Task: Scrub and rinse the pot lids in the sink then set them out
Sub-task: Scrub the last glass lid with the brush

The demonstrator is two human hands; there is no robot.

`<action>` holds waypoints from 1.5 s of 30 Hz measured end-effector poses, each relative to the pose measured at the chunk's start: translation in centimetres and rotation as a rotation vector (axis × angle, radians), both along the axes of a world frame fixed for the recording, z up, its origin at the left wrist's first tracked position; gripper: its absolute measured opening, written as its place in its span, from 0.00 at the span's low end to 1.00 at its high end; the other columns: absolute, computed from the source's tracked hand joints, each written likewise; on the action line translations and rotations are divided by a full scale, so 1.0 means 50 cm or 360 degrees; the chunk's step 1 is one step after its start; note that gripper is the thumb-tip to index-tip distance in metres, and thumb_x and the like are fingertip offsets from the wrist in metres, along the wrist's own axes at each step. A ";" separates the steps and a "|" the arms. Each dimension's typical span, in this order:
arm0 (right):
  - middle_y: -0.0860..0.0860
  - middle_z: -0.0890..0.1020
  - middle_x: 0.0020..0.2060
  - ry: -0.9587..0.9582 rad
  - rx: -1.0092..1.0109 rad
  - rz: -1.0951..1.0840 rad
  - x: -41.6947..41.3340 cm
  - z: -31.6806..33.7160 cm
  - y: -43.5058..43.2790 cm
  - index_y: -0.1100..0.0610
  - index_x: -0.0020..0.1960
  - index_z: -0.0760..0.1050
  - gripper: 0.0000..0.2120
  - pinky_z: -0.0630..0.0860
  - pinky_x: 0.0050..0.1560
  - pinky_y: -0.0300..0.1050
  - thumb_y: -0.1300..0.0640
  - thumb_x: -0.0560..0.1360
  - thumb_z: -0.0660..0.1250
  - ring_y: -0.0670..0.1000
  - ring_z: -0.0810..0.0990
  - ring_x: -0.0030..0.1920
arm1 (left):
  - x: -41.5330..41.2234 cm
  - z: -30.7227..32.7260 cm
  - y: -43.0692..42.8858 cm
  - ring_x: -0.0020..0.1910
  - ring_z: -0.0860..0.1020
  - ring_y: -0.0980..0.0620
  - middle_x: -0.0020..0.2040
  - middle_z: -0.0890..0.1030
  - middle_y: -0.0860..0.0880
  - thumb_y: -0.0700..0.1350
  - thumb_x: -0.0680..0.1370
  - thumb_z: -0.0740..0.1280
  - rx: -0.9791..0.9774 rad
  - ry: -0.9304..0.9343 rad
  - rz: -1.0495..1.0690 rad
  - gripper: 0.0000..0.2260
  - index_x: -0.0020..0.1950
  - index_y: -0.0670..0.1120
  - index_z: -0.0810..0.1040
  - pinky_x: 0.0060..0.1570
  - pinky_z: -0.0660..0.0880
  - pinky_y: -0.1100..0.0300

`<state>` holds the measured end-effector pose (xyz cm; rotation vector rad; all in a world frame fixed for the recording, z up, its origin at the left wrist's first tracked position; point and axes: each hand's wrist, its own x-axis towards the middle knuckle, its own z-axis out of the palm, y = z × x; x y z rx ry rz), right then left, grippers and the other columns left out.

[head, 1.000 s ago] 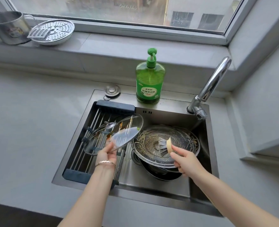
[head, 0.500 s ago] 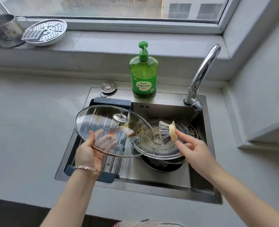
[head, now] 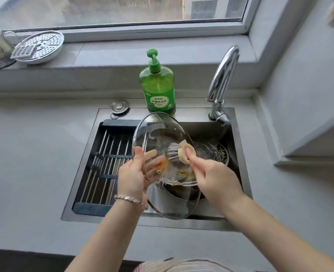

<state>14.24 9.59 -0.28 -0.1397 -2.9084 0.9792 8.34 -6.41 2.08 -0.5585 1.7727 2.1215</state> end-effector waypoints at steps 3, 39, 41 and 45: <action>0.49 0.70 0.28 -0.0019 -0.0004 0.0283 0.038 0.027 -0.030 0.39 0.66 0.69 0.22 0.65 0.27 0.43 0.50 0.74 0.54 0.57 0.75 0.28 | 0.000 -0.002 0.014 0.32 0.82 0.48 0.35 0.84 0.43 0.55 0.78 0.57 -0.0062 -0.0001 -0.0020 0.20 0.45 0.40 0.79 0.38 0.80 0.51; 0.51 0.85 0.48 -0.0178 -0.0498 0.0160 0.002 0.067 0.025 0.37 0.63 0.71 0.18 0.79 0.45 0.55 0.55 0.78 0.61 0.54 0.83 0.42 | 0.031 0.004 0.004 0.39 0.82 0.44 0.33 0.82 0.46 0.57 0.73 0.62 -0.0556 0.0473 -0.0521 0.17 0.36 0.47 0.81 0.40 0.79 0.49; 0.49 0.85 0.47 -0.0141 -0.0510 0.0235 0.009 0.076 0.018 0.33 0.61 0.68 0.18 0.80 0.40 0.53 0.54 0.78 0.62 0.55 0.82 0.36 | 0.029 0.006 -0.002 0.37 0.81 0.46 0.32 0.82 0.47 0.56 0.71 0.62 -0.0583 0.0482 -0.0530 0.16 0.35 0.46 0.81 0.40 0.79 0.49; 0.45 0.83 0.48 -0.0243 -0.0498 -0.0278 -0.065 0.044 0.096 0.43 0.66 0.70 0.17 0.75 0.50 0.47 0.55 0.78 0.61 0.52 0.81 0.45 | 0.034 0.012 -0.004 0.33 0.81 0.50 0.31 0.82 0.47 0.56 0.67 0.62 -0.0630 0.0548 -0.0618 0.20 0.38 0.41 0.82 0.36 0.79 0.54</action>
